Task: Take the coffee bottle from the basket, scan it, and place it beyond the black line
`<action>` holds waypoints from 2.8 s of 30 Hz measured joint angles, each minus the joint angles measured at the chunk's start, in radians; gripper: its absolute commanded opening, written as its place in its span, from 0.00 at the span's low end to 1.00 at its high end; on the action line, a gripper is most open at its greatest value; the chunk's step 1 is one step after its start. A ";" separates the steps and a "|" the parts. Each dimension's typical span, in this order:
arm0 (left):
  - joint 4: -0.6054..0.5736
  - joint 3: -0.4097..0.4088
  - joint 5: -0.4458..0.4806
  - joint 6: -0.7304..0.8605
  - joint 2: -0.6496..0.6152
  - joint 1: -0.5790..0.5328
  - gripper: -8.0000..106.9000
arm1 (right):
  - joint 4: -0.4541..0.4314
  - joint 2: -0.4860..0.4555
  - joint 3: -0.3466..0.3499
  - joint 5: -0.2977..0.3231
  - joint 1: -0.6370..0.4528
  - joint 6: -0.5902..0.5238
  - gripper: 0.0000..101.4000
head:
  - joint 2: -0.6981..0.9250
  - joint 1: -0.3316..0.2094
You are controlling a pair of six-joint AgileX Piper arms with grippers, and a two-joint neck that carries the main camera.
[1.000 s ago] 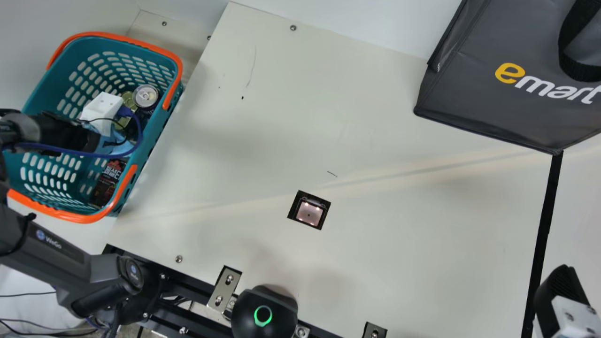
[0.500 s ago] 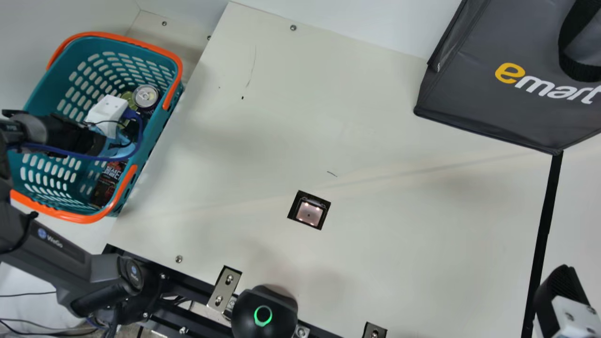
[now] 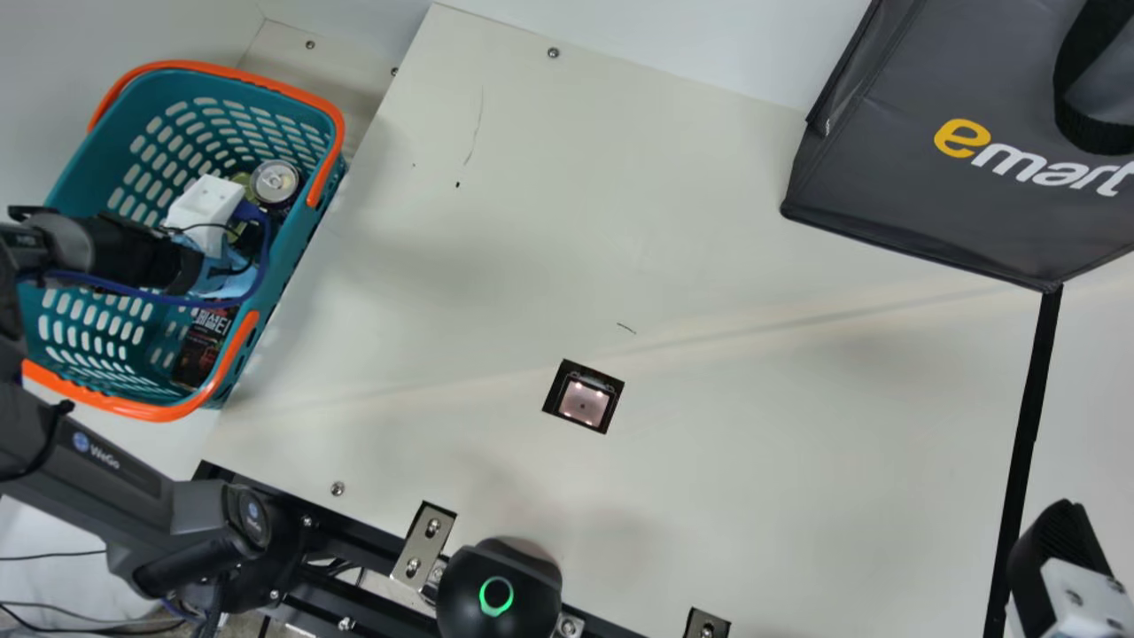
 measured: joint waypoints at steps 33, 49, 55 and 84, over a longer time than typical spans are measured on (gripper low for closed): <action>0.066 0.086 0.219 -0.040 -0.332 0.160 0.16 | 0.000 0.000 0.000 -0.001 0.000 0.000 0.90 | 0.000 0.000; 0.119 0.120 0.403 -0.047 -0.518 0.294 0.16 | 0.001 0.000 0.000 -0.001 0.000 0.000 0.90 | 0.000 0.000; 0.121 0.124 0.443 -0.029 -0.552 0.337 0.16 | 0.001 0.000 0.000 -0.001 0.000 0.000 0.90 | 0.000 0.000; 0.098 0.065 0.560 -0.008 -0.606 0.392 0.16 | 0.001 0.000 0.000 -0.001 0.000 0.000 0.90 | 0.000 0.000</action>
